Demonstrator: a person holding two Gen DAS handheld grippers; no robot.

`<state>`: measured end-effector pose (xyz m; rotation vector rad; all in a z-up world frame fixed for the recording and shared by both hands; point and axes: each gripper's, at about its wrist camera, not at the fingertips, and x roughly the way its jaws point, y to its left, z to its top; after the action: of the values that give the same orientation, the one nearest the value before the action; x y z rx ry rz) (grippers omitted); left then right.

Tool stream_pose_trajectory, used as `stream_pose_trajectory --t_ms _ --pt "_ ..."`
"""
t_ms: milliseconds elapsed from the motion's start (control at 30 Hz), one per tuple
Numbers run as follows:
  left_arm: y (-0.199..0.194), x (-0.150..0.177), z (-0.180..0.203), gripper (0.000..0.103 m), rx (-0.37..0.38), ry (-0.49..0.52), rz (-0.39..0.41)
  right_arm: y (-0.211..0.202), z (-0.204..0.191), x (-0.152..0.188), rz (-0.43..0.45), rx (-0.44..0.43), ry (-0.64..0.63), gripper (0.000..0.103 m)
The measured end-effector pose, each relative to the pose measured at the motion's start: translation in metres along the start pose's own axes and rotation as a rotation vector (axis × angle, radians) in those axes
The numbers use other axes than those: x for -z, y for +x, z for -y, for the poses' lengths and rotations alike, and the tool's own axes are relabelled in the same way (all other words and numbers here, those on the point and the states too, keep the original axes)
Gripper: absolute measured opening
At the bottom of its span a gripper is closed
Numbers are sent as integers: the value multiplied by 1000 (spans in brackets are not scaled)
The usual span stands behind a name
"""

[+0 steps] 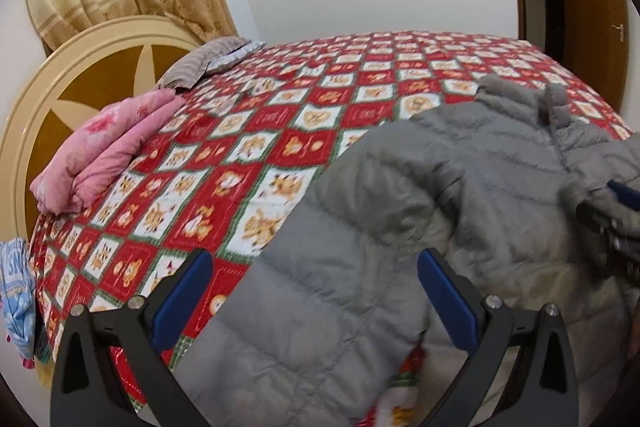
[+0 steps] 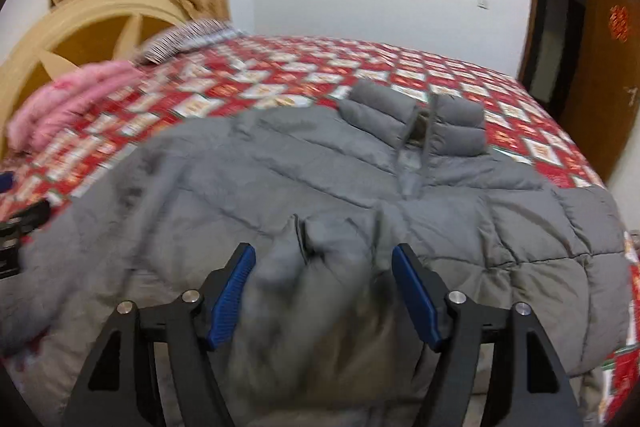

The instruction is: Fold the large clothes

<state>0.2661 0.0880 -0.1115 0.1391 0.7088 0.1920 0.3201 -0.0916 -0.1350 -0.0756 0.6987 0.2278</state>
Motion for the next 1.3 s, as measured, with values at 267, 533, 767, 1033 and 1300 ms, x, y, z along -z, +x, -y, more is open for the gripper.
stream_pose_trajectory --t_ms 267,533,767,1033,1300 --pt "-20 -32 58 103 158 29 27 -81 50 8 140 16 67 80" --pt "2 -37 155 103 280 135 -47 -74 111 62 38 197 167 81" --pt "30 -16 183 40 372 144 -157 -68 129 94 4 191 225 81" --pt "8 -21 156 12 339 138 -56 -63 139 102 -17 168 277 81" --pt "21 -11 127 12 195 186 -18 -52 134 103 -76 177 247 84"
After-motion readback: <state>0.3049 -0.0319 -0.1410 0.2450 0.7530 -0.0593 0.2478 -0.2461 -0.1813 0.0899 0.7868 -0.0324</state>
